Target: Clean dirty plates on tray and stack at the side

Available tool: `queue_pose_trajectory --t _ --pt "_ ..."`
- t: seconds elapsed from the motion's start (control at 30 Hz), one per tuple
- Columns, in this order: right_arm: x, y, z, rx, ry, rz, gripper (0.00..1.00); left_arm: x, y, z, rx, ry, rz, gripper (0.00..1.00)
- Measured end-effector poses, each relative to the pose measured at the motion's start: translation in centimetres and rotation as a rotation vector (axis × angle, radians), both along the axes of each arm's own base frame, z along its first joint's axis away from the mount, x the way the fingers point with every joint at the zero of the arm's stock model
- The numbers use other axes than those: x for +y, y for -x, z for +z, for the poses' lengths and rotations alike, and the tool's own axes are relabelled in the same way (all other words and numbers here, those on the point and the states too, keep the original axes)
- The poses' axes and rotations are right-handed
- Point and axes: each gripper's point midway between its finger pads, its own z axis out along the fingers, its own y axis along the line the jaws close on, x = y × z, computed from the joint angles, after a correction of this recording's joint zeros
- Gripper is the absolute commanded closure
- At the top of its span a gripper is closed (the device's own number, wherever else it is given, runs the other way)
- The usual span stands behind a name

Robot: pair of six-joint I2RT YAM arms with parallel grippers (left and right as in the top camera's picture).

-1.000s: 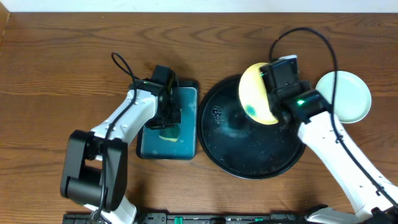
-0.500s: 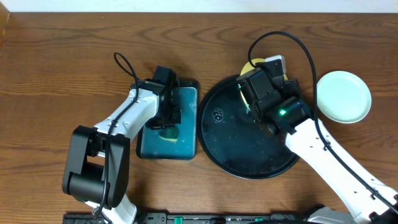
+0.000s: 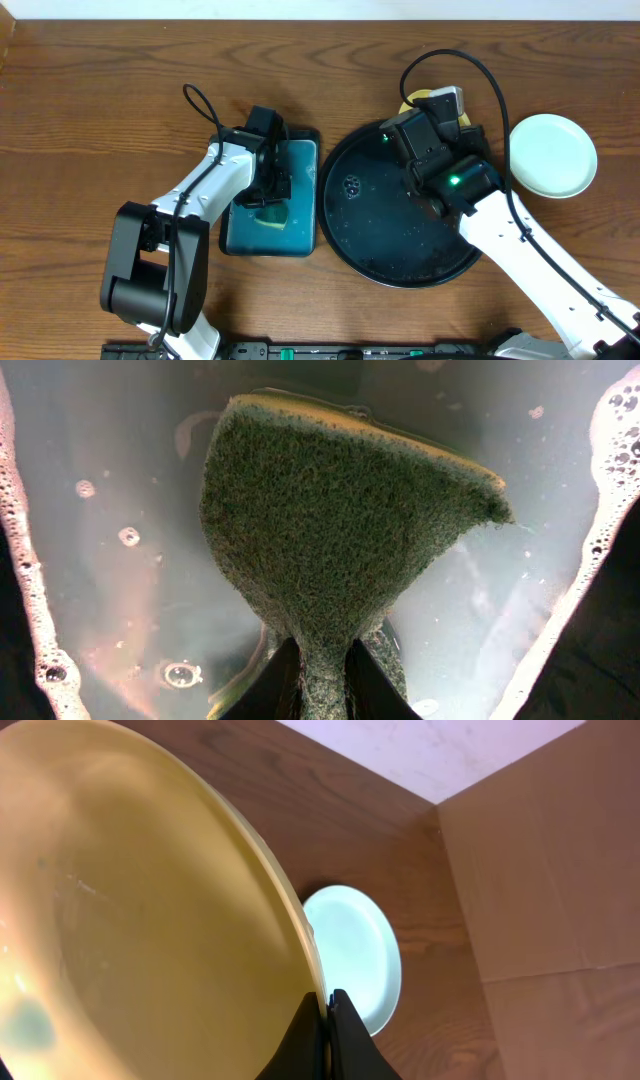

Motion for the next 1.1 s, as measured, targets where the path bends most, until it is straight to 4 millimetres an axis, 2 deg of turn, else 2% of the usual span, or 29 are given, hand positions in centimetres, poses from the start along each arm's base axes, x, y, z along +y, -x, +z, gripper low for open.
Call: queue_pose_trajectory --t 0.03,0.13,0.67,1.1 --pt "0.1 0.0 0.0 -0.001 0.002 0.002 0.99 0.0 0.0 0.0 0.0 -0.001 -0.002 0.67" --pt "0.4 0.1 0.2 -0.003 0.018 0.016 0.99 0.0 -0.1 -0.1 -0.004 -0.003 0.001 0.63" --pt "0.9 0.5 2.7 -0.106 0.13 -0.008 0.99 0.2 -0.2 -0.2 -0.006 -0.011 0.001 0.62" --pt "0.7 0.5 3.0 -0.119 0.147 -0.019 0.99 0.2 -0.2 -0.2 -0.006 -0.011 0.001 0.62"
